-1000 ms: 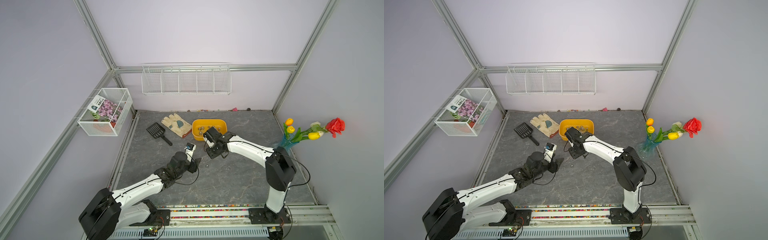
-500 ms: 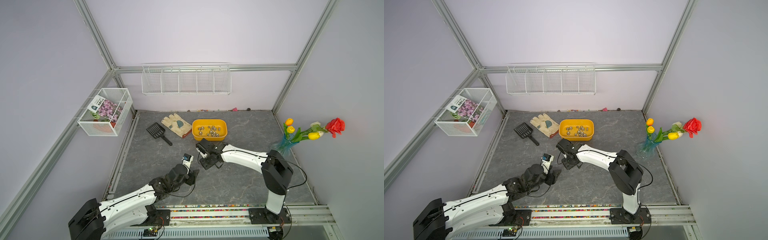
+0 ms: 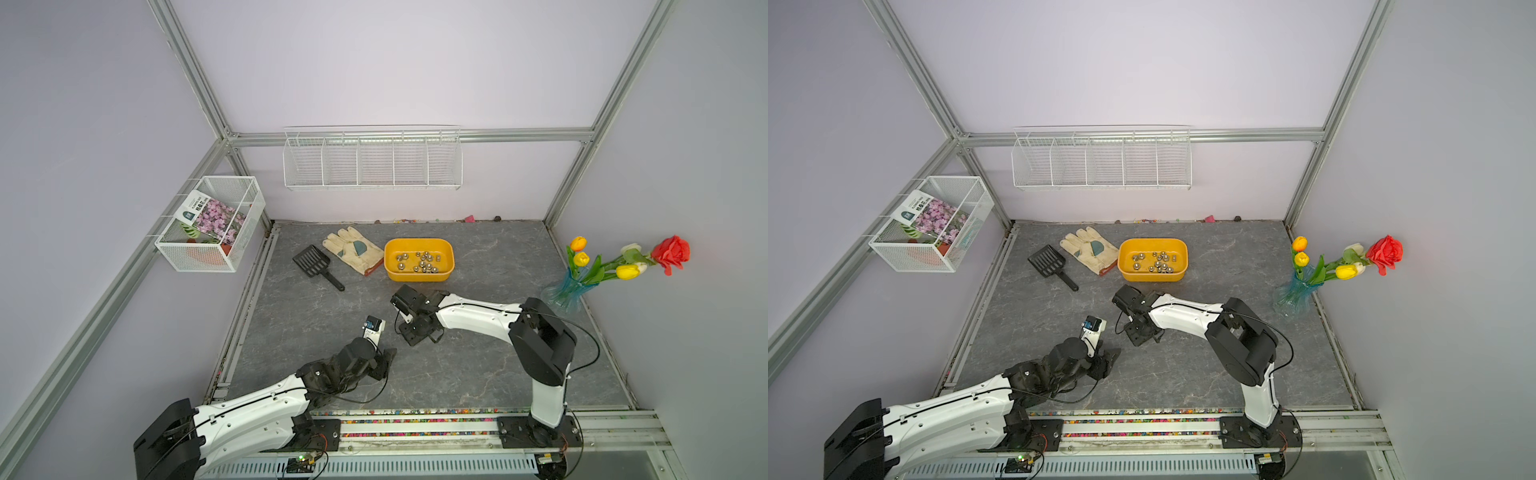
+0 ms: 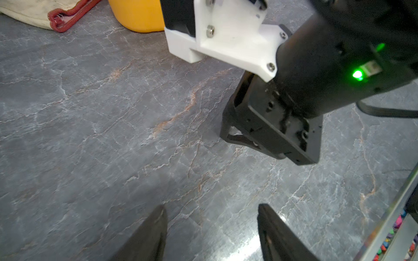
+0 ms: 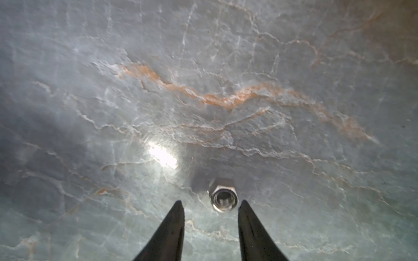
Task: Put the nuts on the desktop into the storage box
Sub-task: Pick up the nut from the center of the board.
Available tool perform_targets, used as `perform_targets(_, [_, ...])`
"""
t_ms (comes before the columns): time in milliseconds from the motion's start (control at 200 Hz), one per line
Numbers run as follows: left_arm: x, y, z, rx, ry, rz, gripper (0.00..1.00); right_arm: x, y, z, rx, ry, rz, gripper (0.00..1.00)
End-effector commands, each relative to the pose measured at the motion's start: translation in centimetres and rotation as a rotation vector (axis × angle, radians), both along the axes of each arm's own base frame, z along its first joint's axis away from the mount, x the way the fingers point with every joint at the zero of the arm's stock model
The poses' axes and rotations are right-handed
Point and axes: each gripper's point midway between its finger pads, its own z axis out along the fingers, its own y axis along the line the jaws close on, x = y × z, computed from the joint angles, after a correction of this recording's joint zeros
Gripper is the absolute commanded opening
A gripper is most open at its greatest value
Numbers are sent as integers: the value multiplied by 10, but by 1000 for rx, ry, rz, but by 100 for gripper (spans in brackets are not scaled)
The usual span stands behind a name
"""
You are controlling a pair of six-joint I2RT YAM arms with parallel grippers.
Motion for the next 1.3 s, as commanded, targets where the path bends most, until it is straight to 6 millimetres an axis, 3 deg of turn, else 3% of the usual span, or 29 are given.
perform_targets(0, [2, -2, 3, -17, -11, 15, 66, -1, -5, -12, -26, 8, -24, 42])
perform_targets(725, [5, -1, 6, -5, -30, 17, 66, 2, -16, -29, -44, 29, -60, 39])
perform_targets(1294, [6, -4, 8, -8, -39, 11, 66, 1, -17, -33, -45, 39, -61, 19])
